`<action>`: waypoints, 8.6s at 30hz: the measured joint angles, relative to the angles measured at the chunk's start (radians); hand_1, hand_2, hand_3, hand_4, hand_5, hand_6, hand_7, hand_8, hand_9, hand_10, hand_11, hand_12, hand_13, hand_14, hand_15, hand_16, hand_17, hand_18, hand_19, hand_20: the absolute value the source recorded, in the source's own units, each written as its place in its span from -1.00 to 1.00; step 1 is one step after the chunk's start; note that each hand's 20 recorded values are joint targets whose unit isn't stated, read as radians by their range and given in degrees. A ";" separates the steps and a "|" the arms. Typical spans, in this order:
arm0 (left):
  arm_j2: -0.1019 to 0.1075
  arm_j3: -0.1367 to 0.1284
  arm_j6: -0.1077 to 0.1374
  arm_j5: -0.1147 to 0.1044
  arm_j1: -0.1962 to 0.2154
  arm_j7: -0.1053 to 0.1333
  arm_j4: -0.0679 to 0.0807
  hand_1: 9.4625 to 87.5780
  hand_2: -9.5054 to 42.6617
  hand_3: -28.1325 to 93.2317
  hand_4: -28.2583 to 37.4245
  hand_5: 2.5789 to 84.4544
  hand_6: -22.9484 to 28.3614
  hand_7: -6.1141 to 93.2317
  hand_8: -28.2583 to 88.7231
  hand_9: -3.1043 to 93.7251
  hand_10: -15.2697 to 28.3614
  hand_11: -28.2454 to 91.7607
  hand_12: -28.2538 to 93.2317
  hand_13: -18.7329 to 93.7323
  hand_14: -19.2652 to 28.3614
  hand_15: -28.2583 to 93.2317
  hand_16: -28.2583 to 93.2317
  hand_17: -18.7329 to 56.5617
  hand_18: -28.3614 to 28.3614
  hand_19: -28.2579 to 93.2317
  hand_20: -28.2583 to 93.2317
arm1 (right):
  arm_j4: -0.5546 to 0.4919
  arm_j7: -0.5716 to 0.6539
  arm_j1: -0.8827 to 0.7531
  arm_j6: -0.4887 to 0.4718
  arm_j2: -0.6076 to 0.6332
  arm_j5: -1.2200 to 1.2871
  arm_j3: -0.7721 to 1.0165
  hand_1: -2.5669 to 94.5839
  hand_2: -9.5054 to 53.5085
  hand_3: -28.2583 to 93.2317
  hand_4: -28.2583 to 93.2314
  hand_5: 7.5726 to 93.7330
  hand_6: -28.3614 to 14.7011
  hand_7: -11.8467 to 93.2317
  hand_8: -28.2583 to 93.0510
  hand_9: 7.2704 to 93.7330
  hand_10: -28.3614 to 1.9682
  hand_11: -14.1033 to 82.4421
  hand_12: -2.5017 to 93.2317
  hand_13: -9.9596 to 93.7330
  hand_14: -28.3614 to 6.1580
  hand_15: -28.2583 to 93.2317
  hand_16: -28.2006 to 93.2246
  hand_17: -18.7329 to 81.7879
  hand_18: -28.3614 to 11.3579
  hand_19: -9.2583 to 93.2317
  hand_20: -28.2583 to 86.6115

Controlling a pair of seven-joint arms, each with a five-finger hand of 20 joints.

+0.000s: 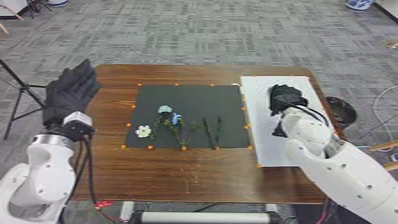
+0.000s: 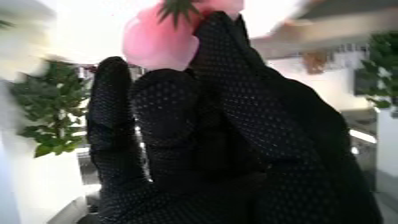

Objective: Arrange flowers

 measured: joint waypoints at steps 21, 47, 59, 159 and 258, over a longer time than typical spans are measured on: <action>-0.021 -0.024 0.002 0.000 0.044 0.004 -0.003 -0.58 0.07 0.65 -1.00 -0.09 0.20 -0.76 -0.64 -0.41 0.29 -0.28 -0.44 -0.36 0.21 -0.33 -0.64 -0.62 0.28 -0.10 -0.50 | 0.069 -0.054 0.233 0.129 -0.334 0.210 -0.271 0.34 -1.00 0.63 -0.95 0.51 0.35 -0.04 -0.35 0.68 0.30 -0.29 0.17 0.63 0.36 0.51 0.20 0.05 -0.60 0.63 0.14; -0.026 -0.004 0.004 -0.016 0.042 0.005 -0.004 -0.58 0.07 0.65 -1.00 -0.09 0.21 -0.76 -0.64 -0.41 0.28 -0.27 -0.44 -0.36 0.22 -0.33 -0.64 -0.62 0.28 -0.10 -0.50 | 0.162 -0.020 0.249 0.146 -0.394 0.184 -0.365 0.33 -1.00 0.63 -0.95 0.48 0.34 -0.03 -0.38 0.66 0.30 -0.29 0.15 0.60 0.32 0.55 0.18 0.04 -0.59 0.62 0.14; -0.034 -0.001 0.016 -0.026 0.043 0.008 -0.004 -0.58 0.08 0.65 -1.00 -0.11 0.20 -0.76 -0.64 -0.41 0.29 -0.27 -0.44 -0.36 0.24 -0.32 -0.63 -0.63 0.31 -0.08 -0.50 | 0.178 -0.006 0.241 0.147 -0.403 0.203 -0.376 0.24 -1.00 0.63 -0.94 0.40 0.23 -0.22 -0.50 0.62 0.23 -0.44 -0.04 0.56 0.26 0.54 0.17 0.01 -0.61 0.61 0.12; -0.030 0.041 0.026 -0.039 0.018 0.027 -0.012 -0.59 0.09 0.65 -1.00 -0.10 0.20 -0.76 -0.65 -0.41 0.28 -0.27 -0.45 -0.39 0.17 -0.35 -0.64 -0.62 0.28 -0.10 -0.49 | 0.155 -0.105 0.009 0.184 0.231 -0.010 -0.088 0.36 -1.00 0.61 -1.00 0.45 0.42 0.05 -0.50 0.67 0.41 -0.31 0.10 0.57 0.38 0.54 0.19 0.05 -0.54 0.60 0.22; -0.037 0.018 0.048 -0.086 0.049 0.065 -0.019 -0.59 -0.03 0.67 -1.00 -0.05 0.20 -0.72 -0.65 -0.38 0.29 -0.25 -0.42 -0.37 0.32 -0.33 -0.59 -0.65 0.36 -0.06 -0.48 | -0.018 -0.208 0.163 0.009 -0.114 0.156 -0.235 0.12 -1.00 0.77 -1.00 0.17 0.31 -0.14 -0.78 -0.04 -0.11 -0.55 -0.62 0.36 0.24 0.62 0.14 -0.09 -0.55 0.52 0.13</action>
